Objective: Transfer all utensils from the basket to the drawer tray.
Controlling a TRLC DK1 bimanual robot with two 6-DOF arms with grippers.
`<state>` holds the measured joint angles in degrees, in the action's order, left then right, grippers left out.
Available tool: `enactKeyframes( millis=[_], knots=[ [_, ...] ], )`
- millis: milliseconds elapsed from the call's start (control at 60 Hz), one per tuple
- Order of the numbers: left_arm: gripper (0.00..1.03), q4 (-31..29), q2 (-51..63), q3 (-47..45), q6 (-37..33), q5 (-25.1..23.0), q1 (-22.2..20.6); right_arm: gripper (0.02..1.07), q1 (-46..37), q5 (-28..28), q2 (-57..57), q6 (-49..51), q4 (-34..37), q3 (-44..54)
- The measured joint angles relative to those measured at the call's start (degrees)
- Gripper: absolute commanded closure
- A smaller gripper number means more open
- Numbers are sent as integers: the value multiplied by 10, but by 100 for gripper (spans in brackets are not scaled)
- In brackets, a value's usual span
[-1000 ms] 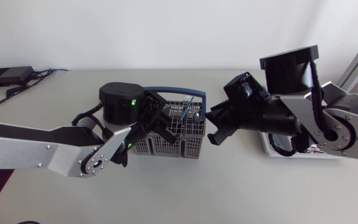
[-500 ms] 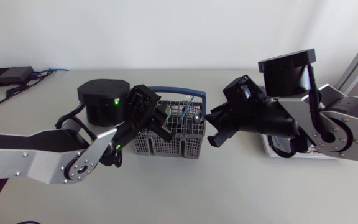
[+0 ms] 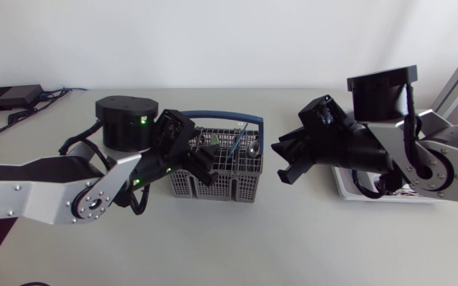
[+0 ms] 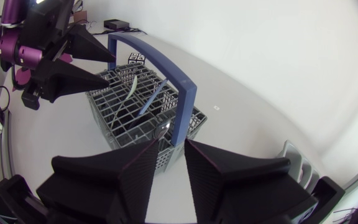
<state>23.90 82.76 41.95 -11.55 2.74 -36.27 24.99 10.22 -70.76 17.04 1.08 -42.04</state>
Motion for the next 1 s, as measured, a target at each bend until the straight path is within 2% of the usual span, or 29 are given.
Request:
enactKeyframes(
  millis=[167,533,600,683,783,933,1000],
  knots=[
    [30,0,18,19,0,28,-25,70,-11,18,0,2,-5,18],
    [31,1,115,83,16,143,-45,70,-11,24,4,2,-18,19],
    [39,1,128,93,16,155,-48,70,-11,25,4,2,-18,19],
    [40,1,143,107,18,170,-50,70,-11,26,4,2,-21,23],
    [47,1,158,121,24,186,-51,70,-11,27,5,2,-22,27],
    [75,-1,173,132,28,207,-55,70,-11,27,6,2,-23,28],
    [79,-5,174,132,28,214,-57,70,-11,27,7,1,-26,28]
  ],
)
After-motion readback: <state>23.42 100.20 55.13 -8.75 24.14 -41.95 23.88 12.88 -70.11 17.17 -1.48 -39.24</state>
